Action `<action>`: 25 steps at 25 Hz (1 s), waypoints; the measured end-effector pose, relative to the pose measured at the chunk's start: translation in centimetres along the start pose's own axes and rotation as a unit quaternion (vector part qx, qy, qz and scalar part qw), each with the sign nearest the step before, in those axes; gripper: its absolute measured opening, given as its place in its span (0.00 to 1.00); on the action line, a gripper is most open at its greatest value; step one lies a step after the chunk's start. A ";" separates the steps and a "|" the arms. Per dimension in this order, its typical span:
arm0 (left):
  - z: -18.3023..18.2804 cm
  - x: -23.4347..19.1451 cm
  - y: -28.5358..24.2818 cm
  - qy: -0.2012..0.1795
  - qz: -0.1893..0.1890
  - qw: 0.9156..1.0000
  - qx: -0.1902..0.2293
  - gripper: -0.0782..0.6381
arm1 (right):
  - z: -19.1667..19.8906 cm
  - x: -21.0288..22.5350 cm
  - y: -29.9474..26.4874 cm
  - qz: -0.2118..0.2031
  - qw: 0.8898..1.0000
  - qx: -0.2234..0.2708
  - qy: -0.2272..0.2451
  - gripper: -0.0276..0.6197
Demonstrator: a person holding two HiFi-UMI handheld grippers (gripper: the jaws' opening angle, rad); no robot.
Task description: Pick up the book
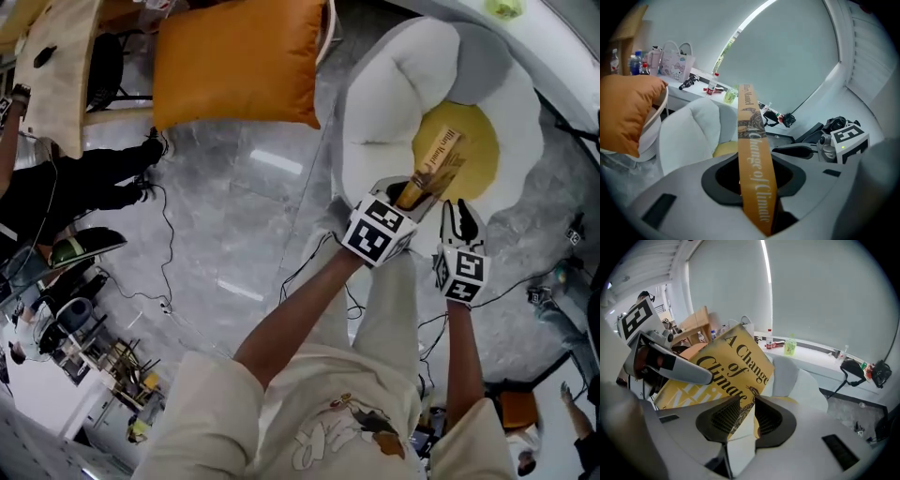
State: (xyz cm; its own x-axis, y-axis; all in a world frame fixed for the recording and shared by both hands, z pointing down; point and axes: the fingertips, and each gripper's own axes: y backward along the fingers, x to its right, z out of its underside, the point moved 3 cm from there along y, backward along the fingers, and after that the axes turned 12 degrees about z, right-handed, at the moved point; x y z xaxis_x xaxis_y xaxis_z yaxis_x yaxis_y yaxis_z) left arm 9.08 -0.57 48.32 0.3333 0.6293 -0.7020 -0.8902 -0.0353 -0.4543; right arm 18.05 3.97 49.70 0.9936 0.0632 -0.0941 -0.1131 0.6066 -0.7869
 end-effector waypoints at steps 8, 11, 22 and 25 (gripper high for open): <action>-3.4 0.7 8.9 0.009 -0.034 0.998 0.059 0.31 | -7.2 -5.1 3.3 -0.028 0.998 0.044 0.033 0.23; -4.4 1.0 11.3 0.019 -0.042 0.996 0.075 0.31 | -9.7 -7.0 4.6 -0.044 0.996 0.058 0.055 0.23; -8.5 2.5 19.4 0.009 -0.082 0.989 0.124 0.31 | -17.0 -10.9 9.3 -0.059 0.990 0.104 0.068 0.23; -9.7 2.9 20.9 0.003 -0.086 0.988 0.128 0.31 | -19.3 -11.4 10.1 -0.059 0.989 0.114 0.069 0.23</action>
State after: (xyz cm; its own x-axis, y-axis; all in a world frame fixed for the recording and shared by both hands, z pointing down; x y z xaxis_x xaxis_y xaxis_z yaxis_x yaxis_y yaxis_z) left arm -5.57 -7.01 31.52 0.4870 0.6039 -0.6310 -0.8697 0.2685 -0.4142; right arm 5.44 -5.89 31.05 0.9876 -0.1180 -0.1040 0.0243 0.7677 -0.6403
